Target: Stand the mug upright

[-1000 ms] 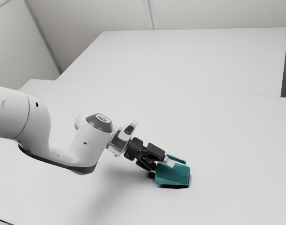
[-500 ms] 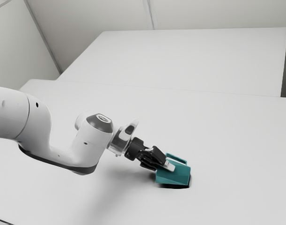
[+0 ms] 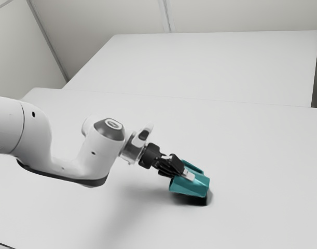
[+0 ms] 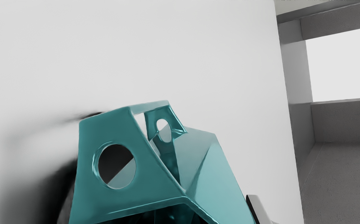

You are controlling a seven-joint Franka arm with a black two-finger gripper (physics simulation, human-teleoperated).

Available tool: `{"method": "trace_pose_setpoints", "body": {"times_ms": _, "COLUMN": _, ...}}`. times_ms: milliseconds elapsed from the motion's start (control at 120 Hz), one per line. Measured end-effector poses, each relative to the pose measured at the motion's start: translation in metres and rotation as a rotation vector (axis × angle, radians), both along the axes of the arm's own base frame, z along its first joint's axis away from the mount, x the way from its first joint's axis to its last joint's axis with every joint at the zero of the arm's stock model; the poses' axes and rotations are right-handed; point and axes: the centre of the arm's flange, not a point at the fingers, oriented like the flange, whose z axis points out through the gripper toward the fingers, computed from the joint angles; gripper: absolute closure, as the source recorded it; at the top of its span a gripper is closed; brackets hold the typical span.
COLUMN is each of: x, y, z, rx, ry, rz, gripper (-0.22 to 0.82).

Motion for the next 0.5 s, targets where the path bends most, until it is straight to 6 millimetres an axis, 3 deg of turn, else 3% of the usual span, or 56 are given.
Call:
{"method": "trace_pose_setpoints", "body": {"times_ms": 133, "x": 0.005, "y": 0.002, "z": 0.025, "rx": 0.035, "ry": -0.061, "rz": -0.037, "gripper": 0.77}}
{"method": "trace_pose_setpoints", "body": {"times_ms": 342, "x": 0.029, "y": 0.01, "z": 0.072, "rx": 0.202, "ry": -0.177, "rz": -0.186, "gripper": 0.78}}
{"method": "trace_pose_setpoints", "body": {"times_ms": 500, "x": 0.041, "y": 0.041, "z": 0.097, "rx": 0.379, "ry": -0.212, "rz": -0.262, "gripper": 0.78}}
